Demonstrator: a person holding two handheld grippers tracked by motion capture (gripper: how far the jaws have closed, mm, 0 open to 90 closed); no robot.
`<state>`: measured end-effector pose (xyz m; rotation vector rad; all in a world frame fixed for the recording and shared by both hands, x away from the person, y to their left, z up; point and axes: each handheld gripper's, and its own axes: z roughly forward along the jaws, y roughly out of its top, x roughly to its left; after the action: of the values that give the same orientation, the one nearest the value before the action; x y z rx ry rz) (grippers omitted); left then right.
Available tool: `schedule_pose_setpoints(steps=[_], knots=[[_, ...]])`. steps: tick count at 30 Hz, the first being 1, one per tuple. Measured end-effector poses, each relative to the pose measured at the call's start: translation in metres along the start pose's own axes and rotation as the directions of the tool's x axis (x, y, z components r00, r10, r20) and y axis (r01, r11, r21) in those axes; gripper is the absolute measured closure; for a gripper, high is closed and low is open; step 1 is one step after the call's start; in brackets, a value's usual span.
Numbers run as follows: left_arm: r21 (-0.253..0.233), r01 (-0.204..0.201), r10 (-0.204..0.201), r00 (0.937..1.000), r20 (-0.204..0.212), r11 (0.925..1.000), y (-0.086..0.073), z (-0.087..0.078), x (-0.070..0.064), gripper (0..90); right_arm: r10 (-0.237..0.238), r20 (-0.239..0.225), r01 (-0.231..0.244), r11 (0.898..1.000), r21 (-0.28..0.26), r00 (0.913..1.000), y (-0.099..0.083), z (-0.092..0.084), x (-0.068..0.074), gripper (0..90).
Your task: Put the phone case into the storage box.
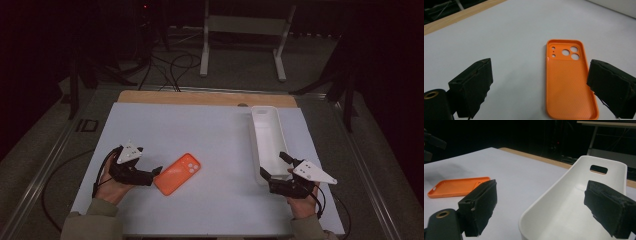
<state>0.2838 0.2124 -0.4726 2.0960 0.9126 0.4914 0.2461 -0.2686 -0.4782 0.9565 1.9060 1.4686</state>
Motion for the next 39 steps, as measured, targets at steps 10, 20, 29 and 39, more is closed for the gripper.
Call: schedule_pose_setpoints(steps=[10, 20, 29, 39], knots=[[0.050, -0.013, 0.012, 0.9997, 0.020, 0.9987, 0.004, 0.017, 0.005, 7.7, 0.000, 0.002, 0.000, 1.000, -0.002, 1.0000, 0.000, -0.001, 0.000, 11.0], [0.113, -0.022, 0.018, 0.9991, 0.037, 0.9934, 0.005, 0.034, 0.010, 8.9, 0.001, 0.003, -0.001, 1.000, 0.001, 1.0000, 0.000, 0.000, 0.000, 11.0], [0.200, -0.025, 0.013, 0.9981, 0.061, 0.9795, 0.006, 0.050, 0.014, 10.4, 0.001, 0.002, -0.001, 1.000, -0.002, 1.0000, 0.000, 0.000, -0.001, 11.0], [0.253, -0.036, 0.015, 0.9963, 0.084, 0.9669, 0.006, 0.058, 0.012, 13.9, 0.001, 0.001, -0.001, 1.000, 0.002, 1.0000, -0.001, 0.000, -0.001, 11.1]])
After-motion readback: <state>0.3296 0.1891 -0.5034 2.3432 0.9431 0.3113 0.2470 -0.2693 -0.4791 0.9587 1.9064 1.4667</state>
